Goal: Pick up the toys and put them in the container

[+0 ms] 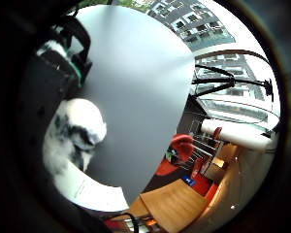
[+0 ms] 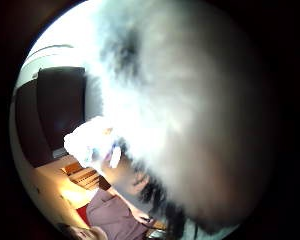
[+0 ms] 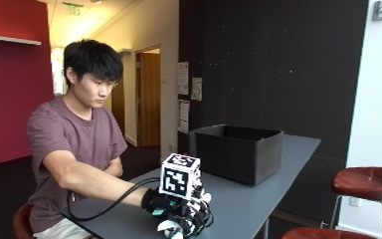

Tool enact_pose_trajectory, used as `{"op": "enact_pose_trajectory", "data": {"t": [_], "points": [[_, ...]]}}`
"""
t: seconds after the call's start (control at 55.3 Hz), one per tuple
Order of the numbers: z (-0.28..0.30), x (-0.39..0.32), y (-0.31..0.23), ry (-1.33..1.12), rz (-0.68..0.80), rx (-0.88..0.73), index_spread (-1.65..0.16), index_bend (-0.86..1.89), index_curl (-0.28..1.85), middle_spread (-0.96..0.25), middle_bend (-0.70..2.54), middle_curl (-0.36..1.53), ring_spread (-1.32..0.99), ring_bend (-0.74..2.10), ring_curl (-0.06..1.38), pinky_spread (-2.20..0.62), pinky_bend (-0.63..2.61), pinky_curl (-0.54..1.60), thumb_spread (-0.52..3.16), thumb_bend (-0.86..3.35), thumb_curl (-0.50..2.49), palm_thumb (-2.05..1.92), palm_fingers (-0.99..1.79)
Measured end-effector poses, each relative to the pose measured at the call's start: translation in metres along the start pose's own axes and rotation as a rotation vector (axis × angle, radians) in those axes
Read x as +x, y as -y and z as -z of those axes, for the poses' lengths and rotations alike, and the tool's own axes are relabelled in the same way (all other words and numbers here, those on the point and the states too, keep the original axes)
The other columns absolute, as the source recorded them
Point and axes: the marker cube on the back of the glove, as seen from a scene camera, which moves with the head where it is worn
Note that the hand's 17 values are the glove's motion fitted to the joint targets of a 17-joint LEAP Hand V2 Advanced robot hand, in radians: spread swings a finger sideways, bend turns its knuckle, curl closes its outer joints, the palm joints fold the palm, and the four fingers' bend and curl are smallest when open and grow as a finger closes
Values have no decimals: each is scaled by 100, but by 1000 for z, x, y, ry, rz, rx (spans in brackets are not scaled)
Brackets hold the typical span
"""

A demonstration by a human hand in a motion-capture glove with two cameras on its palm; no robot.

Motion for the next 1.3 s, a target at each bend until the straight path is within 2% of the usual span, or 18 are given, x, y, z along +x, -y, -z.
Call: {"op": "enact_pose_trajectory", "data": {"t": [0.018,0.036,0.054,0.072,0.181,0.199,0.235,0.289,0.416,0.597,0.759,0.904,0.994,1.067,1.157,1.301], "points": [[0,-1,1,-7,-4,16,-24,19,18,-16,32,31,-17,60,42,-13,90,33,118,3,35,14,52],[0,-2,2,-15,-9,31,-24,25,20,-17,5,23,-20,70,45,-15,97,35,119,3,35,15,45],[0,-3,3,-21,-16,43,-24,18,19,-21,44,34,-22,64,43,-17,88,33,120,4,36,17,63],[0,-5,4,-28,-23,53,-24,18,18,-23,47,34,-24,70,45,-21,88,33,121,6,38,21,75],[6,-10,11,-48,-77,72,-26,20,19,-32,54,40,-34,88,51,-30,95,36,107,13,48,41,103],[7,-10,11,-46,-82,63,-26,15,18,-33,51,39,-35,89,51,-30,91,35,109,12,47,40,89],[10,-12,10,-40,-93,34,-28,25,21,-34,64,44,-36,93,54,-32,94,37,101,12,51,43,119],[17,-16,8,-42,-100,-13,-29,31,24,-33,73,49,-37,97,57,-33,95,39,95,10,54,45,123],[48,-33,0,-33,-99,-35,-31,44,31,-32,85,57,-38,102,60,-35,98,43,84,8,60,47,121],[165,-82,-15,-3,-82,98,-31,59,41,-30,95,64,-39,108,62,-36,102,46,73,4,69,48,115],[256,-164,-31,-41,6,232,-31,64,49,-28,98,68,-38,111,62,-36,105,48,67,2,75,50,111],[316,-258,-43,-26,184,309,-30,65,55,-26,99,70,-38,113,62,-36,107,49,64,1,81,52,109],[338,-307,-43,-56,228,345,-30,65,58,-26,100,72,-38,114,62,-36,108,50,63,1,84,53,108],[355,-357,-44,77,244,345,-30,64,61,-25,100,72,-38,114,62,-36,108,50,63,0,86,53,108],[356,-390,-37,-57,306,367,-30,63,64,-25,100,73,-38,115,62,-36,108,51,62,-1,89,53,107],[351,-437,-25,-65,415,369,-30,61,69,-24,99,74,-38,116,62,-36,108,51,62,-1,92,52,106]]}}
